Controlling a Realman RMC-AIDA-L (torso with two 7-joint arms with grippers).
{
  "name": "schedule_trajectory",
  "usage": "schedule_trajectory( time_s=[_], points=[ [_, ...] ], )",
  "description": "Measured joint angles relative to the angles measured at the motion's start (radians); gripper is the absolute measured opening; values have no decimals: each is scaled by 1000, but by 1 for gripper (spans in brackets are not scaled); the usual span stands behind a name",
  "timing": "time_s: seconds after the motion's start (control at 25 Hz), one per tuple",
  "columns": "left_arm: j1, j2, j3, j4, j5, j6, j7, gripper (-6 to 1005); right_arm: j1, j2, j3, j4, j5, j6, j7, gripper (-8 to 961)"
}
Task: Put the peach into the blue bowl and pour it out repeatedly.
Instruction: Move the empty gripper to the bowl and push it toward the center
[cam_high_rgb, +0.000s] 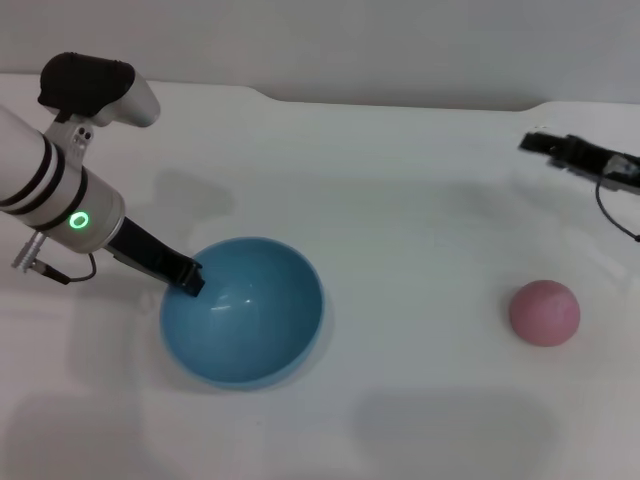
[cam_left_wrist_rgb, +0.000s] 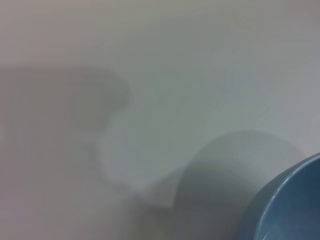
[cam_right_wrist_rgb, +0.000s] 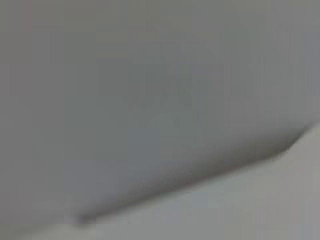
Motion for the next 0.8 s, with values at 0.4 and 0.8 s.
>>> schedule_trajectory(
  time_s=[0.4,0.8],
  points=[
    [-20,1,0,2,0,-15,-1,-2,53,-2,-21,-401,-755,-501,503,534],
    [-31,2,1,2,0,-36,-2,-2,127,29,-78,-432,-970,-629,528,522]
  ],
)
